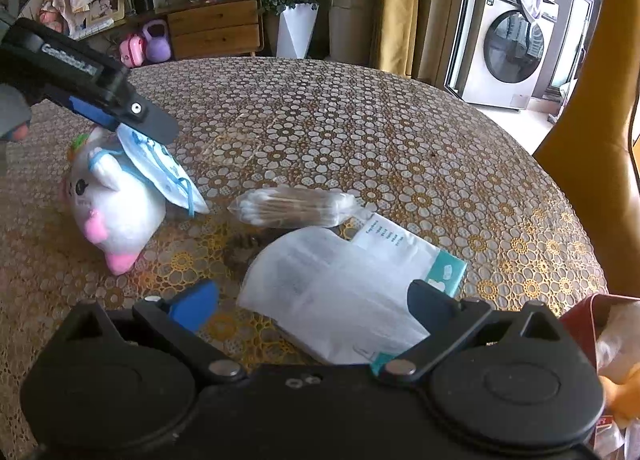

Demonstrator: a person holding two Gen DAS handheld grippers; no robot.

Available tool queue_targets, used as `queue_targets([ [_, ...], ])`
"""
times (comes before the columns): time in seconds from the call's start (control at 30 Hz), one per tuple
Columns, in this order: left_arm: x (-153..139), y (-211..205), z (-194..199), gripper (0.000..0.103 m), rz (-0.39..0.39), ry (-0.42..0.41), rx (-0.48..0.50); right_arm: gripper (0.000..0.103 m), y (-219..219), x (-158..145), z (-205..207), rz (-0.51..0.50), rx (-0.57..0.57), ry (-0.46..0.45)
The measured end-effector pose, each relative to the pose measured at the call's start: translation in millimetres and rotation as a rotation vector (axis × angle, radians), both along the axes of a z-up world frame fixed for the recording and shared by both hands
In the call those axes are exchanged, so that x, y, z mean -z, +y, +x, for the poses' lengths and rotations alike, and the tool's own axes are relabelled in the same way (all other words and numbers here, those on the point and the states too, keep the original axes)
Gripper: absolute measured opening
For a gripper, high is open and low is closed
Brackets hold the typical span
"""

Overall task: Organize soft objects
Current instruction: 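Grasp the blue-printed mask with the left tool while the right tool grasps the white plastic bag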

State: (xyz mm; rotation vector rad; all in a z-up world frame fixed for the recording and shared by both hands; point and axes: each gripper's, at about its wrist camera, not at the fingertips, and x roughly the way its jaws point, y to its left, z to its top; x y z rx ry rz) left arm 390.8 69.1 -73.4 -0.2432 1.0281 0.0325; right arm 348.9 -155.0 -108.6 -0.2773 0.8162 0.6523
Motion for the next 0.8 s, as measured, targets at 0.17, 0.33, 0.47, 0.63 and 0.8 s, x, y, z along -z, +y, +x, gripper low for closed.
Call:
queue_targets([
  [0.17, 8.8, -0.3, 3.7, 0.047, 0.023, 0.022, -0.010, 0.091, 4.5, 4.6, -0.3, -0.019, -0.002, -0.013],
  [0.33, 8.0, -0.4, 0.7, 0.028, 0.026, 0.005, -0.007, 0.080, 1.4, 3.0, -3.3, 0.003, -0.005, -0.004],
  [0.47, 2.8, -5.0, -2.9, 0.015, 0.040, -0.028, 0.004, 0.062, -1.1, -0.6, -7.5, 0.020, 0.002, 0.000],
  [0.63, -6.3, -13.6, -8.0, 0.010, 0.045, -0.077, 0.028, 0.037, -5.6, -4.7, -16.0, 0.035, 0.015, 0.002],
  [0.8, -19.3, -20.1, -12.7, 0.008, 0.046, -0.128, 0.041, 0.013, -16.6, -13.0, -23.5, 0.059, 0.078, -0.029],
])
